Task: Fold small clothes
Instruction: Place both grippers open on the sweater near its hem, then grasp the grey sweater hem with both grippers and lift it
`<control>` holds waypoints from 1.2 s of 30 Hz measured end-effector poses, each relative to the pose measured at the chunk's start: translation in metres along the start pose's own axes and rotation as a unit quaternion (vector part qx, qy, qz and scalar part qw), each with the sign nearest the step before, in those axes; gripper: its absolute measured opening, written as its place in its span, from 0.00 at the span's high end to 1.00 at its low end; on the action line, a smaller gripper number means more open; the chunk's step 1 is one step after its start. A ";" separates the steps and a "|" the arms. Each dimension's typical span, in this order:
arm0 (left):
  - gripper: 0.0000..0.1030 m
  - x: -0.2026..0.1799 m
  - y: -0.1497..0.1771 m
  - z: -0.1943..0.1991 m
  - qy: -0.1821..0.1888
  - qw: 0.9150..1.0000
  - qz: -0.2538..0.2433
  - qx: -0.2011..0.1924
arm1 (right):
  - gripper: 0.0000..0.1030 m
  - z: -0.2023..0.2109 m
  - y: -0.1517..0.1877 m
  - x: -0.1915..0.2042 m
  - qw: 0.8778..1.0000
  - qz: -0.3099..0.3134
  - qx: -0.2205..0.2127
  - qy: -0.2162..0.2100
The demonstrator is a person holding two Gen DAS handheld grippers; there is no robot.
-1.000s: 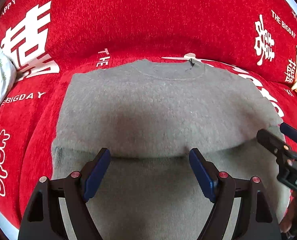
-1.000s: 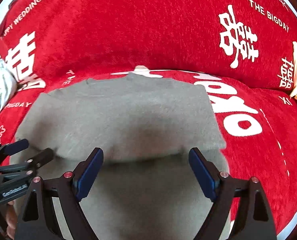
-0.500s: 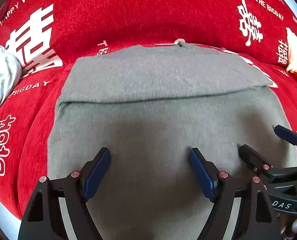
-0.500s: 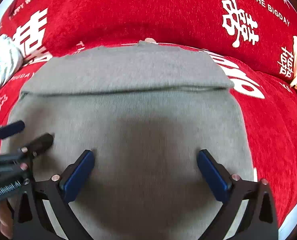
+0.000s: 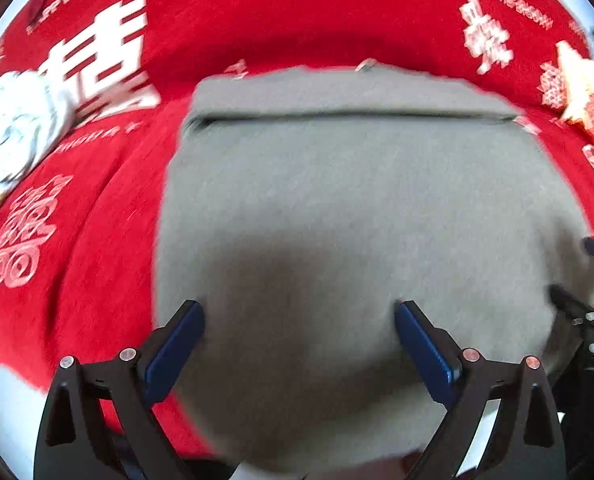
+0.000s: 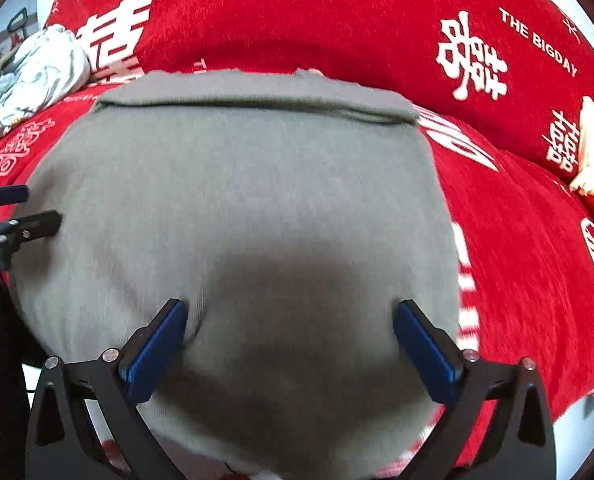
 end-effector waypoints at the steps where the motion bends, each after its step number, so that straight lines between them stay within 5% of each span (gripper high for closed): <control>1: 0.05 0.000 0.003 0.005 0.001 1.000 0.005 -0.005 | 0.00 0.005 0.001 0.002 1.000 0.001 0.005 0.009; 6: 0.05 -0.034 0.013 0.021 0.026 0.999 -0.017 -0.032 | 0.00 0.026 -0.007 0.041 0.997 0.063 -0.044 0.001; 11: 0.05 -0.055 0.030 0.005 -0.002 0.998 -0.057 -0.024 | 0.00 0.003 0.005 0.065 0.994 0.110 -0.008 0.015; 20: 0.01 -0.038 0.046 0.005 0.008 0.999 -0.032 -0.021 | 0.00 0.009 0.031 0.034 0.997 0.079 0.006 0.001; 32: 0.01 -0.020 0.069 0.006 0.009 1.000 -0.019 0.004 | 0.00 0.010 0.050 0.007 0.997 0.043 0.044 0.046; 36: 0.01 0.010 0.080 0.015 0.000 0.999 0.043 0.016 | 0.00 0.015 0.058 -0.008 0.997 0.008 0.063 0.049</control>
Point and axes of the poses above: each gripper's, at about its wrist camera, not at the fingertips, and z roughly against the way its jaws point, x to its left, y to its underside, the point moved 4 cm from there along -z, roughly the way its jaws point, and after that the axes turned 4 degrees about z, right-handed, at the moved point
